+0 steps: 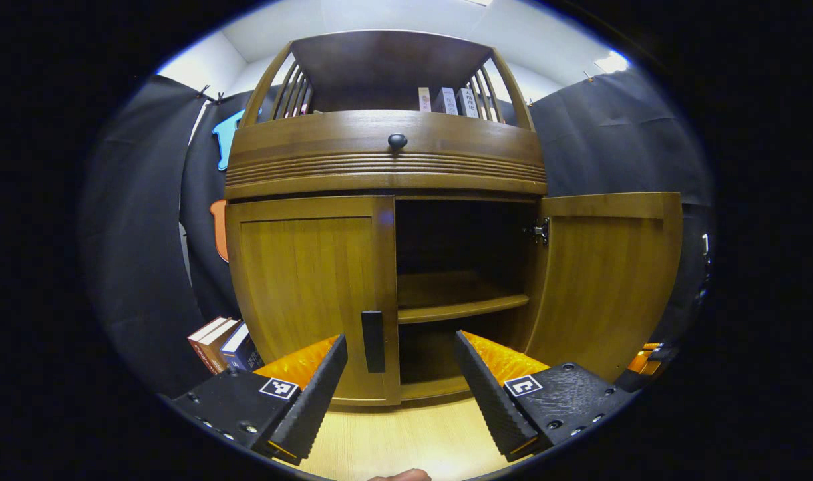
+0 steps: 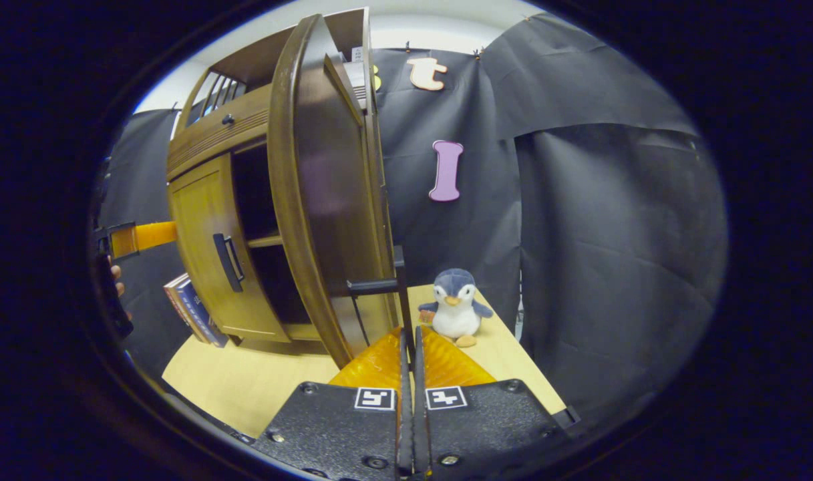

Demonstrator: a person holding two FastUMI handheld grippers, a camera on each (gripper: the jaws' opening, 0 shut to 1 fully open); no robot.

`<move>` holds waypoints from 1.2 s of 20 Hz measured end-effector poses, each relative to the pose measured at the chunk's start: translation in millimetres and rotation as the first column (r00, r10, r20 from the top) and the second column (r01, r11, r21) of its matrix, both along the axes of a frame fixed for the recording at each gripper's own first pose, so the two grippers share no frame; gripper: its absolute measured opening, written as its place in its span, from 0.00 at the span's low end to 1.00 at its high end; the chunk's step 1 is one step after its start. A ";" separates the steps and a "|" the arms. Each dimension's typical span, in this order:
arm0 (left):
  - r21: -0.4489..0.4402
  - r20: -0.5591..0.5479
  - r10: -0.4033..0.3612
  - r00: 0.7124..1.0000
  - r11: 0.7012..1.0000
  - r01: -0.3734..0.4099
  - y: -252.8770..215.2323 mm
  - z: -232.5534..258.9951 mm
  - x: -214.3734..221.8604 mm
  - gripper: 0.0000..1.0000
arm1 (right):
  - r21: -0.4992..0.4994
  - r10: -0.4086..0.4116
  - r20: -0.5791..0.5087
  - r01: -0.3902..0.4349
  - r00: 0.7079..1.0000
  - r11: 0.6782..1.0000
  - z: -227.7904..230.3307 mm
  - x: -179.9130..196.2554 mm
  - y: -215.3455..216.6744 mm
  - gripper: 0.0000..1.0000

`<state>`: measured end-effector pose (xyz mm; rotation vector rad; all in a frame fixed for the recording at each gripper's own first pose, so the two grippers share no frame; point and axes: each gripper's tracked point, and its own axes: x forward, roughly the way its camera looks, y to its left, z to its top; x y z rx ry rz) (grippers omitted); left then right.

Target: Open the right door of the double-door shoe cabinet with the right hand, and open the left door with the left hand.

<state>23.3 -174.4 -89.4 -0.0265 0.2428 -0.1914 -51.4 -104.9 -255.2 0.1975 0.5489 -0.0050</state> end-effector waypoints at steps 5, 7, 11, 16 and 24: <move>0.003 -0.002 0.016 1.000 1.000 -0.016 11.9 -9.6 13.7 0.96 | -0.019 -0.043 -0.017 0.043 0.999 0.999 -2.4 -1.3 -8.2 0.04; -0.002 -0.028 0.023 0.999 1.000 -0.023 15.6 -22.6 19.4 0.96 | 0.002 -0.066 -0.038 0.067 0.997 0.998 -3.3 -8.5 -7.4 0.04; 0.001 -0.059 0.012 0.998 1.000 -0.012 17.4 -39.9 32.2 0.96 | 0.014 -0.090 -0.022 0.091 0.996 0.996 0.6 -5.9 -4.5 0.04; 0.013 -0.113 0.009 0.994 1.000 -0.008 21.9 -69.5 54.6 0.96 | -0.041 -0.137 0.046 0.139 0.989 0.989 6.0 4.3 -19.0 0.04; 0.013 -0.125 -0.022 0.992 1.000 0.024 18.6 -101.3 97.4 1.00 | -0.098 -0.168 0.116 0.180 0.979 0.979 18.2 7.3 -31.5 0.11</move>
